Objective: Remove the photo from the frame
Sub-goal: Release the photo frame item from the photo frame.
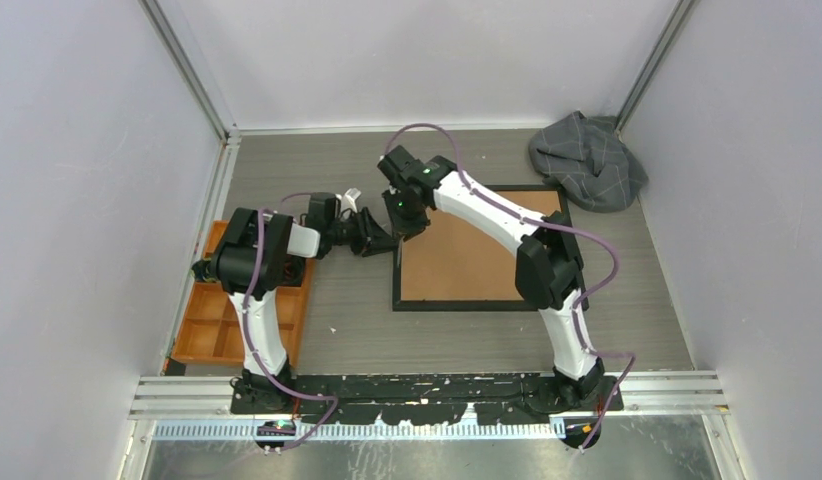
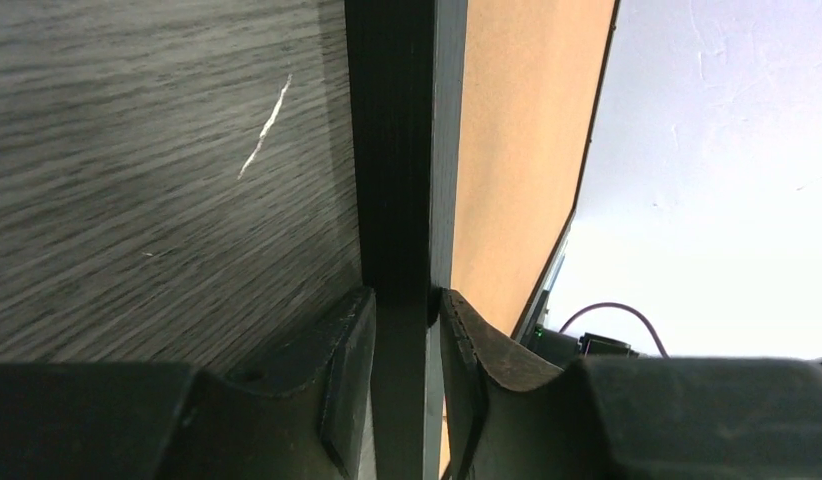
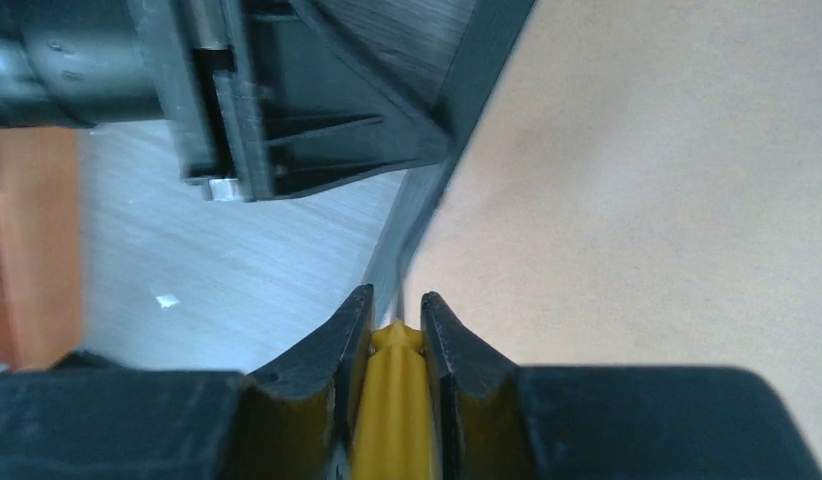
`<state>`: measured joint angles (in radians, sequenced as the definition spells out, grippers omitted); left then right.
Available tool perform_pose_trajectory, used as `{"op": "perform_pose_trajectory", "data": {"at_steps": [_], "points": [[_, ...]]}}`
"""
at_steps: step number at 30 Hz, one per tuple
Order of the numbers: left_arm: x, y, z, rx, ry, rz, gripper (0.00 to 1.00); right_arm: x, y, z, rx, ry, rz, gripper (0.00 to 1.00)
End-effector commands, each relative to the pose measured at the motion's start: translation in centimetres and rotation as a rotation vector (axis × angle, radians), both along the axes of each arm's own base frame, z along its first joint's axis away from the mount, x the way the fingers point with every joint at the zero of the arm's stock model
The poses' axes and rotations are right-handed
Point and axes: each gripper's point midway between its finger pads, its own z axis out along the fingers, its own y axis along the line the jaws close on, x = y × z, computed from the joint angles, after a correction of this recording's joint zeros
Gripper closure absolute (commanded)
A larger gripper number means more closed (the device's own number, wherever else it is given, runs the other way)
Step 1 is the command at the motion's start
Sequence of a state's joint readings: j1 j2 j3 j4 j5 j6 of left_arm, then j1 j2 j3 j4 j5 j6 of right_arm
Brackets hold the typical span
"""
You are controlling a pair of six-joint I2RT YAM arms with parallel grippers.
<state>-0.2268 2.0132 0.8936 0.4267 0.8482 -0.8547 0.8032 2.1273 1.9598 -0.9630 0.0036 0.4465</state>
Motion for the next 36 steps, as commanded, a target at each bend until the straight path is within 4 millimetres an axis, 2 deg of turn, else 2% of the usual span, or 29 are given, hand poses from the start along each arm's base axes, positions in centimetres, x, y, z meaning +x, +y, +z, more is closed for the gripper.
{"op": "perform_pose_trajectory", "data": {"at_steps": [1, 5, 9, 14, 16, 19, 25, 31, 36], "points": [[-0.7, 0.1, -2.6, 0.128, 0.014, 0.028, 0.66, 0.1, 3.1, 11.2, 0.421, -0.062, 0.146, 0.99], [0.7, 1.3, -0.8, 0.111, -0.027, 0.066, 0.61, 2.5, 0.4, 13.0, 0.526, -0.084, 0.115, 0.99], [2.2, 1.9, 1.0, 0.112, -0.088, 0.080, 0.55, 6.4, -2.0, 12.7, 0.618, -0.111, 0.012, 0.99], [5.1, 2.5, 3.1, 0.123, -0.166, 0.108, 0.51, 11.9, -5.6, 9.4, 0.582, -0.251, -0.070, 0.99], [6.3, 2.8, 3.3, 0.136, -0.183, 0.121, 0.50, 14.4, -7.0, 8.3, 0.602, -0.292, -0.130, 0.99], [7.8, 2.7, 2.9, 0.129, -0.168, 0.131, 0.52, 16.6, -8.6, 5.9, 0.594, -0.302, -0.185, 0.99], [9.8, 2.3, 1.0, 0.121, -0.130, 0.137, 0.52, 17.1, -8.9, 1.9, 0.613, -0.288, -0.211, 0.99], [11.1, 1.3, 0.7, 0.058, -0.095, 0.135, 0.52, 17.1, -8.1, 0.0, 0.761, -0.300, -0.251, 0.99], [10.6, 0.3, 0.1, 0.030, -0.074, 0.116, 0.52, 16.5, -8.3, -1.2, 0.826, -0.266, -0.283, 0.99]]}}
